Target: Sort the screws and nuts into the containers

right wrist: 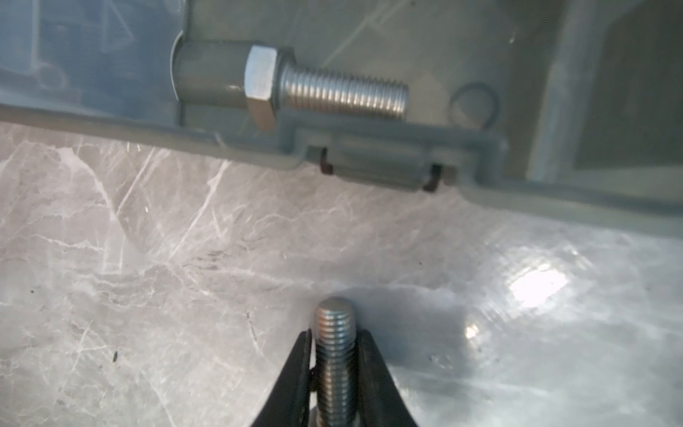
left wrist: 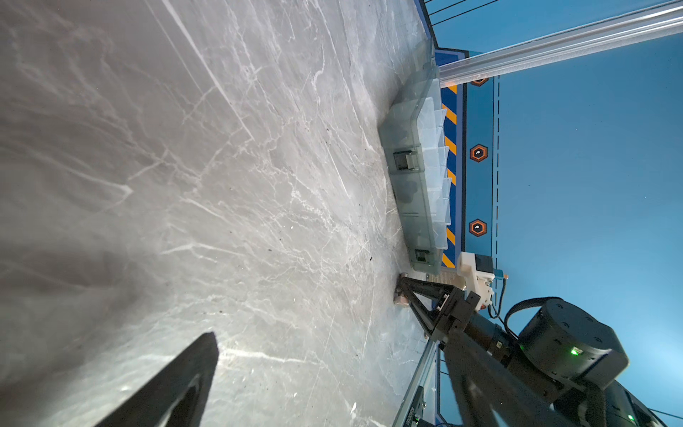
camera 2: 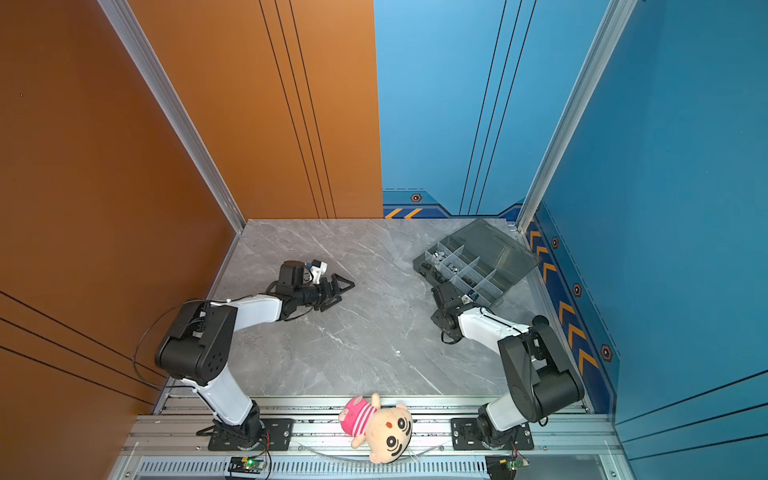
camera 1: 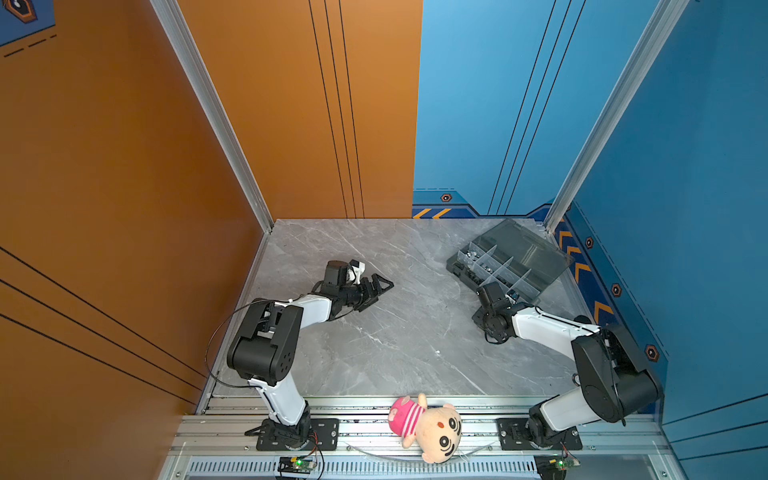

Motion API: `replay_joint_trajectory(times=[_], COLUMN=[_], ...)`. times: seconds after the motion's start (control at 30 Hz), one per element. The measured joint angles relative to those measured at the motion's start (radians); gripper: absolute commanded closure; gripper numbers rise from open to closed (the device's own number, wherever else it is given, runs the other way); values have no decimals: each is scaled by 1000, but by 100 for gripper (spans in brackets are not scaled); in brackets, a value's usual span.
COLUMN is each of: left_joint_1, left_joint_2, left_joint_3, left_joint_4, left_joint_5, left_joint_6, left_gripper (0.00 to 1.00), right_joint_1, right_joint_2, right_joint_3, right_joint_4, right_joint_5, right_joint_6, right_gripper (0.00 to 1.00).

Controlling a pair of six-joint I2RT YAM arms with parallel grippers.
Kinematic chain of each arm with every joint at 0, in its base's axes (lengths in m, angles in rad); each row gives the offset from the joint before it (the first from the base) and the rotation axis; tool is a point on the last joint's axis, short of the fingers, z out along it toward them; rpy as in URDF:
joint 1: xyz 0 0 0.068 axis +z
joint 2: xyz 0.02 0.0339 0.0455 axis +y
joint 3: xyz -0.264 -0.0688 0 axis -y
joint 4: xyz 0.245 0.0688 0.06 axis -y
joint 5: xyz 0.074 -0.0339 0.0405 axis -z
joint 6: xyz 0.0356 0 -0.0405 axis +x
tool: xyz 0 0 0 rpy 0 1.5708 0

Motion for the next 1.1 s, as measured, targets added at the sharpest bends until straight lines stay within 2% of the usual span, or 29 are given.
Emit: replay_joint_trajectory(times=[0.3, 0.63, 1.1], left_joint_1=[2, 10, 16], left_joint_2=[0, 0, 0], left_joint_3=[0, -6, -13], left_joint_4=[1, 12, 23], left_joint_5=[0, 0, 3], left_joint_6=[0, 0, 0], left_gripper=[2, 2, 2], right_joint_1=[-7, -11, -18], right_joint_2=[19, 25, -50], right_joint_3=[16, 24, 9], right_joint_4=[0, 0, -42], right_joint_5=[-1, -6, -39], right_joint_6=[-6, -25, -151], right_gripper=[83, 100, 100])
